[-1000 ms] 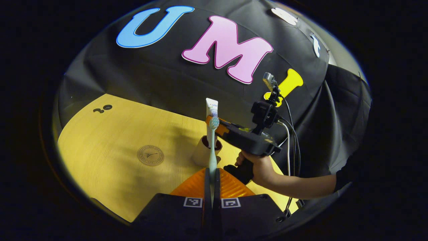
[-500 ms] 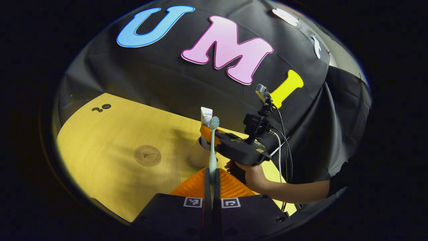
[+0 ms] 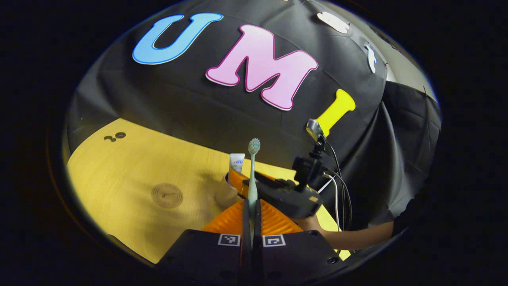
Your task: Put the toothbrush and toothpaste on the desktop into the cup, then pick up the cup and place it on the coaster on the desktop.
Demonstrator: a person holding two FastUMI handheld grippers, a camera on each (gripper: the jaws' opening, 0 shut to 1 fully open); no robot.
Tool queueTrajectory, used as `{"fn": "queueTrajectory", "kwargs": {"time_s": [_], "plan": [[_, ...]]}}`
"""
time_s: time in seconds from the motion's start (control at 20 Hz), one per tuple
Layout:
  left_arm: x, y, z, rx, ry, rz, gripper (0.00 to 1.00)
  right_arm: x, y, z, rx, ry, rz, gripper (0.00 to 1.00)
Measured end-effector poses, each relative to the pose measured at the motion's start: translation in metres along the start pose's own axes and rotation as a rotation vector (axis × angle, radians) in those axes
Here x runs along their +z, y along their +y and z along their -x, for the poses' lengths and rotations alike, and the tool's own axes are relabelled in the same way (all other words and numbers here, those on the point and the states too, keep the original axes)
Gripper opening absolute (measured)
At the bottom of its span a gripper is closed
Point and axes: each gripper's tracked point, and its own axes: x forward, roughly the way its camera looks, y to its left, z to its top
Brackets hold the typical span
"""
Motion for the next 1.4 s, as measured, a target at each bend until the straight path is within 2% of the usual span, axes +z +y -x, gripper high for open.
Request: {"fn": "queueTrajectory", "kwargs": {"time_s": [0.35,0.6,0.9,1.25,1.4], "plan": [[0.048,-0.006,-0.060,-0.043,-0.155,-0.101,0.06,-0.009,-0.060,0.040,-0.103,0.043,-0.012,0.98],[0.063,-0.002,-0.110,-0.072,-0.242,-0.140,0.06,-0.018,-0.085,0.062,-0.138,0.061,-0.022,0.98],[0.056,0.010,-0.159,-0.102,-0.314,-0.140,0.06,-0.031,-0.091,0.067,-0.151,0.067,-0.005,0.98],[0.022,0.020,-0.181,-0.106,-0.350,-0.109,0.06,-0.046,-0.094,0.073,-0.155,0.078,-0.010,0.98],[0.015,0.024,-0.183,-0.096,-0.350,-0.125,0.10,-0.056,-0.095,0.078,-0.157,0.092,0.001,0.98]]}}
